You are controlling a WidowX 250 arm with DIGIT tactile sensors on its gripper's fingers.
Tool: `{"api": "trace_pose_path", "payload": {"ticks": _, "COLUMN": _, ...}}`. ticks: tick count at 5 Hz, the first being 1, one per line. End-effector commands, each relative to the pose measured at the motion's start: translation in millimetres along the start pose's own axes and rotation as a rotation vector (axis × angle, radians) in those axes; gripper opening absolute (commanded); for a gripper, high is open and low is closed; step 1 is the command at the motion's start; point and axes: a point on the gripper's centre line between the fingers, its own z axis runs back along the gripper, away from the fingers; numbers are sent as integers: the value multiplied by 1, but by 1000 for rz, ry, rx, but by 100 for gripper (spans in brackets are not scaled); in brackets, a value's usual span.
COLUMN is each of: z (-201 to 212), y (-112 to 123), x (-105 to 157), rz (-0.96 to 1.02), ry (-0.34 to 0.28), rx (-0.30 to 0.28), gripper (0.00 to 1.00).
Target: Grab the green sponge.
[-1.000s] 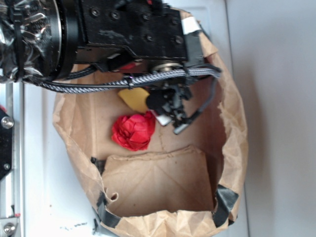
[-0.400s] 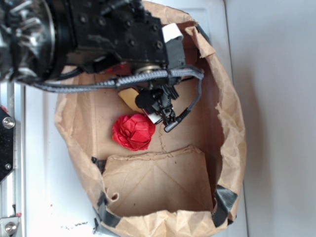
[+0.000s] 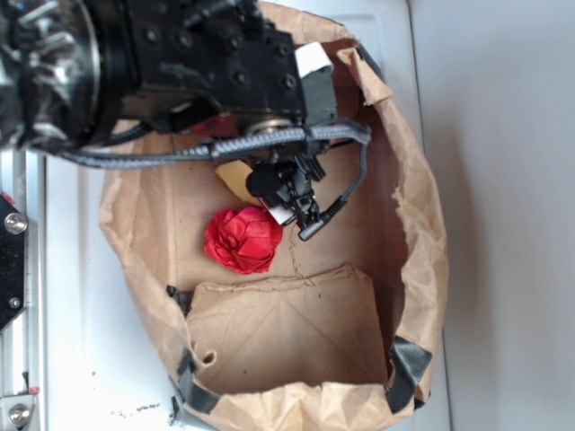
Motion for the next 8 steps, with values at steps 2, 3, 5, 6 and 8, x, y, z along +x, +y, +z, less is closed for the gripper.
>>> {"api": "trace_pose_path", "payload": {"ticks": 2, "z": -5, "y": -5, "x": 18, "rz": 175, "ry": -167, "rx": -22, "gripper": 100}}
{"api": "trace_pose_path", "payload": {"ticks": 3, "z": 1, "y": 4, "x": 0, "rz": 138, "ry": -140, "rx": -48, "gripper": 100}}
{"api": "trace_pose_path", "payload": {"ticks": 5, "z": 1, "y": 4, "x": 0, "rz": 138, "ry": -140, "rx": -48, "gripper": 100}}
{"api": "trace_pose_path", "payload": {"ticks": 6, "z": 1, "y": 4, "x": 0, "rz": 138, "ry": -140, "rx": -48, "gripper": 100}}
{"api": "trace_pose_path", "payload": {"ticks": 8, "z": -1, "y": 1, "x": 1, "rz": 139, "ry": -129, "rx": -49, "gripper": 100}}
